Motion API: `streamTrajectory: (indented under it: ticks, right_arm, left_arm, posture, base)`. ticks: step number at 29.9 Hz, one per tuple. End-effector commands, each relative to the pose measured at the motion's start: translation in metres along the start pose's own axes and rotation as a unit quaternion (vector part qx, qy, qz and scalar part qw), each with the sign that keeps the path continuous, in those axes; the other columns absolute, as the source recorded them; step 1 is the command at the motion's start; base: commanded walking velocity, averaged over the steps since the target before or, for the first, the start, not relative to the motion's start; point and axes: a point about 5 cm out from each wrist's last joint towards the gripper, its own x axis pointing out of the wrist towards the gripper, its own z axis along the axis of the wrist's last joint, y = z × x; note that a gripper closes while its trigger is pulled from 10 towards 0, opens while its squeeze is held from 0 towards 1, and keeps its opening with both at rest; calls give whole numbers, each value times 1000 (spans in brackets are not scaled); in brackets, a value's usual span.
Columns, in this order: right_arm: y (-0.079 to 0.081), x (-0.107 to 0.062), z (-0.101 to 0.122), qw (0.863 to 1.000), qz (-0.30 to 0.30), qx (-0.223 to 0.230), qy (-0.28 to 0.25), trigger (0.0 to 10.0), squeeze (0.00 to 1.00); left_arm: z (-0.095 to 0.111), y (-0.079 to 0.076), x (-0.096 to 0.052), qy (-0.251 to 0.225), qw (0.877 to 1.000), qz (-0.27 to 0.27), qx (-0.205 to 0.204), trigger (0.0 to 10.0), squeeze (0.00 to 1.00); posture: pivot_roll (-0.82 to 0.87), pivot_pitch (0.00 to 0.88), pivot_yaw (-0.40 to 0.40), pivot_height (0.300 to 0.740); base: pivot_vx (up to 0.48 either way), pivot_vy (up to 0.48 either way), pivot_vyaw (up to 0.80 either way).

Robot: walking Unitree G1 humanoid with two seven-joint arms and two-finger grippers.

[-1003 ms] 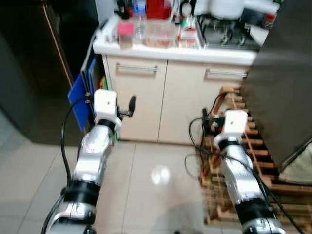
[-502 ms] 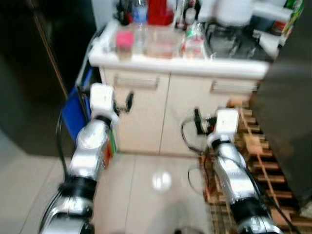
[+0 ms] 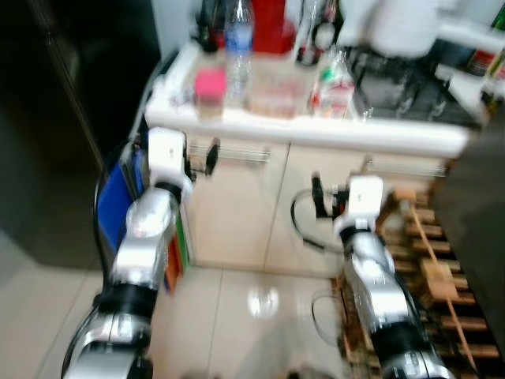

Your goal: Restocking fridge

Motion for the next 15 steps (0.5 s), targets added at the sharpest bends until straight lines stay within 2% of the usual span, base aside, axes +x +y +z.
streamTrajectory:
  ticks: [1, 3, 5, 9, 10, 15]
  right_arm:
    - [0, 2, 8, 1000, 0, 3, -16, 10000, 0]
    - [-1, 1, 8, 1000, 0, 3, -16, 10000, 0]
    - [0, 0, 8, 1000, 2, 3, -16, 10000, 0]
    - [-1, -2, 10, 1000, 5, 3, -19, 10000, 0]
    - [-1, -5, 10, 1000, 7, 2, -18, 10000, 0]
    - [0, -12, 7, 1000, 14, 1, -11, 10000, 0]
  left_arm:
    - [6, 7, -3, -8, 1000, 7, -3, 10000, 0]
    - [7, 9, -4, -8, 1000, 18, 4, 10000, 0]
    - [8, 17, -6, 4, 998, 58, -3, 10000, 0]
    - [17, 20, -9, 0, 996, 86, 1, 10000, 0]
    - [26, 16, -11, -1, 996, 92, 0, 10000, 0]
    - [36, 2, -10, 10, 996, 93, -12, 10000, 0]
  posture:
    - [37, 0, -28, 719]
    - [37, 0, -27, 719]
    - [36, 0, -24, 719]
    - [29, 0, -23, 719]
    - [26, 0, -26, 719]
    - [22, 0, -28, 719]
  base:
    - [480, 0, 0]
    - [454, 0, 0]
    - [0, 0, 0]
    - [0, 0, 0]
    - [0, 0, 0]
    - [0, 0, 0]
